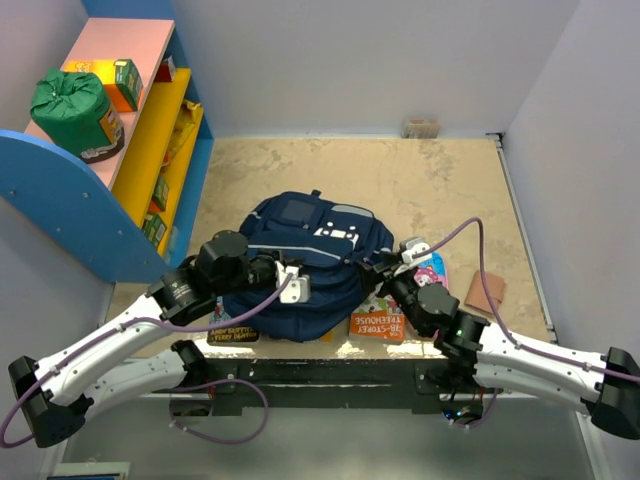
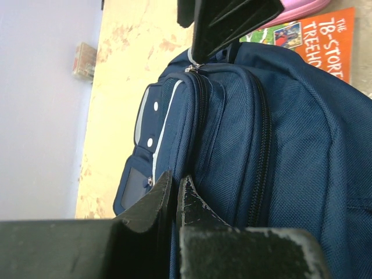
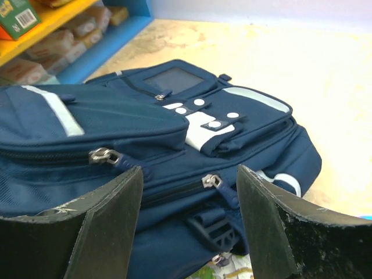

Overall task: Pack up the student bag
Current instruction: Unzip the student bag at the center of the board.

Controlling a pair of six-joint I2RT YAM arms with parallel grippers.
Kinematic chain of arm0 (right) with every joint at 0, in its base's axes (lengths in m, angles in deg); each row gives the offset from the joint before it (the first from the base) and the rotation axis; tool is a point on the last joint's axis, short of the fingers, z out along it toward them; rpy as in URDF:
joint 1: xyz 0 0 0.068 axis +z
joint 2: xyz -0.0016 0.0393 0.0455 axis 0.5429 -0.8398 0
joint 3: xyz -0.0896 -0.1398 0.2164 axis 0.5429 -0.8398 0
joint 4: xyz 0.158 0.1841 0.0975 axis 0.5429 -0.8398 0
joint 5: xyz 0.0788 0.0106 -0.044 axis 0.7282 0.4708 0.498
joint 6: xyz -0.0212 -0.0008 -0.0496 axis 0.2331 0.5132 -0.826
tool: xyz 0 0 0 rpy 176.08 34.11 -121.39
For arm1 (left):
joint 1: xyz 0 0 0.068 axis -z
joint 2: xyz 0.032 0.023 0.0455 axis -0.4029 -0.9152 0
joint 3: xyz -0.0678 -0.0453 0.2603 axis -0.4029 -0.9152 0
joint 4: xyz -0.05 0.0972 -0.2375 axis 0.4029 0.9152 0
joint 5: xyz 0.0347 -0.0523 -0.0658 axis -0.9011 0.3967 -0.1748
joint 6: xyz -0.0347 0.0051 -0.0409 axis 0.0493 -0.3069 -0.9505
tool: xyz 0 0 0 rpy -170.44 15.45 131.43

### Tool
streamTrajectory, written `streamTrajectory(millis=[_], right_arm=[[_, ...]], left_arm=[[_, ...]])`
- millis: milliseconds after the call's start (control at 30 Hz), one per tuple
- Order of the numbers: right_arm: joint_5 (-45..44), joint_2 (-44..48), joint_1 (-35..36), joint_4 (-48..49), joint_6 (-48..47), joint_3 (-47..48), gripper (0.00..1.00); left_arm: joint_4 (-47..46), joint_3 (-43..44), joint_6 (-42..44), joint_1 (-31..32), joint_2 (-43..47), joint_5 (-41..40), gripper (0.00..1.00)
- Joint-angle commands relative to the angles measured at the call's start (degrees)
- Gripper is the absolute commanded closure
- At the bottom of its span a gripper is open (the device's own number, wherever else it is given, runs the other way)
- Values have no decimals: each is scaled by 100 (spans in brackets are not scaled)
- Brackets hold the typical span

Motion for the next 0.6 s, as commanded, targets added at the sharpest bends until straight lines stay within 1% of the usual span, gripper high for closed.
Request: streamTrajectory(millis=[0, 100, 133, 167, 233, 300, 333, 367, 433, 467, 500, 567], right_arm=[[-31, 120, 14, -567, 261, 421, 30], [276, -125, 14, -821, 445, 640, 29], [374, -143, 14, -700, 314, 659, 29], [714, -143, 14, -638, 182, 659, 30], [1033, -21, 14, -497, 41, 597, 31], [1192, 102, 14, -610, -39, 649, 35], [1192, 198, 14, -872, -22, 702, 36], [1218, 243, 23, -1048, 66, 859, 40], [974, 313, 14, -1611, 171, 1071, 43], [964, 340, 14, -1761, 155, 1289, 43], [1164, 349, 14, -1953, 102, 1370, 42], [1288, 340, 14, -2113, 23, 1528, 41]], left_arm=[[-801, 272, 297, 16, 248, 576, 100], [-723, 360, 446, 25, 256, 585, 100], [-696, 412, 481, 16, 265, 620, 100], [-661, 430, 490, 7, 274, 629, 100], [-608, 448, 499, -10, 309, 612, 100], [-590, 413, 561, -36, 353, 576, 100], [-590, 387, 570, -37, 379, 559, 100], [-651, 360, 587, -37, 388, 533, 100], [-783, 159, 727, -72, 502, 558, 100], [-888, 88, 771, -98, 564, 646, 100], [-941, -26, 833, -124, 660, 803, 100], [-951, -88, 833, -151, 696, 892, 100]])
